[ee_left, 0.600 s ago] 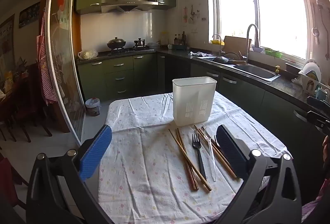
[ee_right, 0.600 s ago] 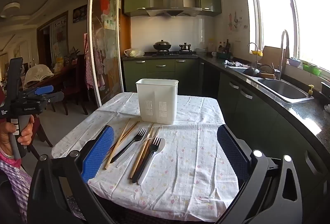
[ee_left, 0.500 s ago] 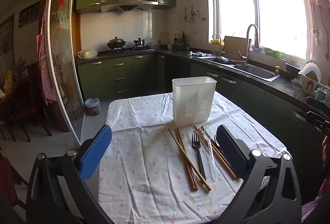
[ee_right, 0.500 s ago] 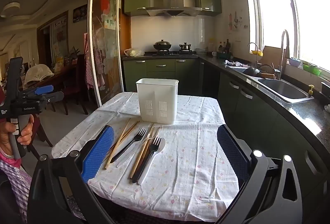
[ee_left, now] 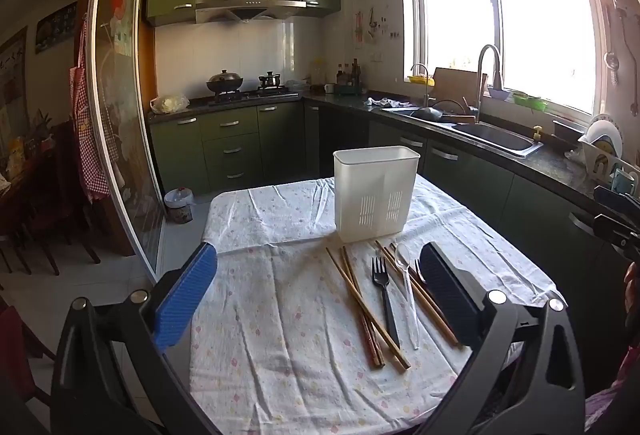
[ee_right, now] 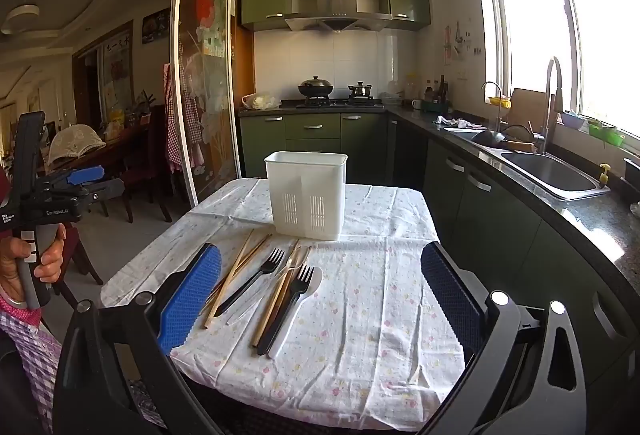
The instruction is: Organize utensils
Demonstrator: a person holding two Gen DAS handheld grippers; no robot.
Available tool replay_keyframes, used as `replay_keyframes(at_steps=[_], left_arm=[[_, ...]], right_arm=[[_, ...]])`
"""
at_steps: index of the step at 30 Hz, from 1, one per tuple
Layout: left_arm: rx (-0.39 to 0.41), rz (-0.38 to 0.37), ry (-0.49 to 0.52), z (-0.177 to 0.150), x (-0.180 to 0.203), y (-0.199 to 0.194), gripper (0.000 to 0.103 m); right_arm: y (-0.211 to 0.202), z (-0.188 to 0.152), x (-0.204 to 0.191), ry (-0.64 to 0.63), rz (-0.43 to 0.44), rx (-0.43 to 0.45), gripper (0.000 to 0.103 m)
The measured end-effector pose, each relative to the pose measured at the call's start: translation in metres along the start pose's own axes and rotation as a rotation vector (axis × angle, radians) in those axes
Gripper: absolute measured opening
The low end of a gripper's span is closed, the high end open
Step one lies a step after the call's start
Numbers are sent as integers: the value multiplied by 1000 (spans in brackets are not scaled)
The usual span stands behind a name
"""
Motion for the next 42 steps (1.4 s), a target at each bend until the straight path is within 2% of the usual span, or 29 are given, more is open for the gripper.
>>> replay_keyframes(at_steps=[42], left_arm=[[-9, -3, 0, -10, 5, 8, 96]], right_arm=[[0, 0, 0, 1, 2, -4, 99]])
Point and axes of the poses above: each gripper's, at about its wrist camera, not at the fingertips, and y roughly the way its jaws point, x to its right, z to its top, the point moved 3 cm from there along y, roughly the way its jaws point, and after that the axes turned 1 degree about -x, right-handed, at the moved point
